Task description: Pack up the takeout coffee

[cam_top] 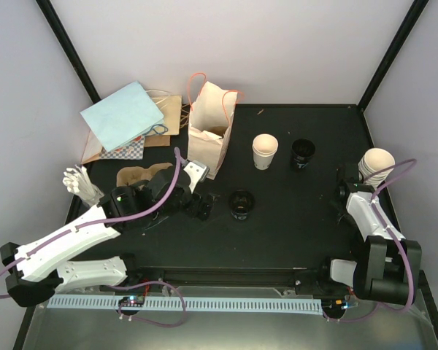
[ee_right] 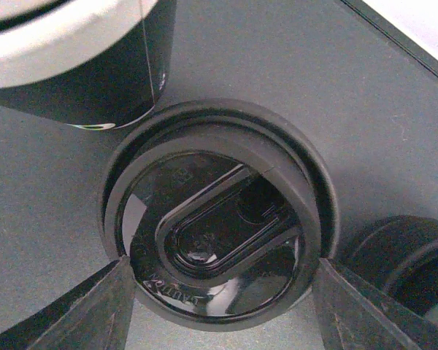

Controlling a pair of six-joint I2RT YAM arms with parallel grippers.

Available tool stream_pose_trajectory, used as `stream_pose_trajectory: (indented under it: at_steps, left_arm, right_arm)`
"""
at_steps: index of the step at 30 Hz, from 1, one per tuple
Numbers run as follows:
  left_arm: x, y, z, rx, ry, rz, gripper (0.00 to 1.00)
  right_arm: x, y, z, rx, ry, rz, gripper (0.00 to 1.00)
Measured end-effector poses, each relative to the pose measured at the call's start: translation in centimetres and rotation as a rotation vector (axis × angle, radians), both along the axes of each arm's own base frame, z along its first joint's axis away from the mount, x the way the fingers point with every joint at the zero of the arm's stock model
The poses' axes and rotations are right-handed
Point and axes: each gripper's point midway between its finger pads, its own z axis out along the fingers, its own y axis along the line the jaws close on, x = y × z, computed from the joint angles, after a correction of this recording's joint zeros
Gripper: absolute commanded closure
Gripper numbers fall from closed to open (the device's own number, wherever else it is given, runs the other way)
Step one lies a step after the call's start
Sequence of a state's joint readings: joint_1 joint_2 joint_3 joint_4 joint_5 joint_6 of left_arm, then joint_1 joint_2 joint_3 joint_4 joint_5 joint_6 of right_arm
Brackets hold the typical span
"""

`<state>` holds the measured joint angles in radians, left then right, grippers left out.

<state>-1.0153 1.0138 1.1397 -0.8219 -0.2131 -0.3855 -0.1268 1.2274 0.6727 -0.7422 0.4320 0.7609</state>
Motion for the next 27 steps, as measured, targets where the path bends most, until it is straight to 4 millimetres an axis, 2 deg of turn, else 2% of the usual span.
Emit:
stream_pose_trajectory:
  at_steps: [20,27]
  left_arm:
    - [0.0,0.0,-0.3,0.005,0.003,0.000,0.01]
    - [-0.1,0.1,-0.5,0.010,0.007,-0.001,0.01]
  right_arm:
    - [0.2,0.9,0.3,0.050,-0.031,0.016,0.32]
    - [-0.1,2.2,-0.8,0.113,-0.020,0.042,0.32]
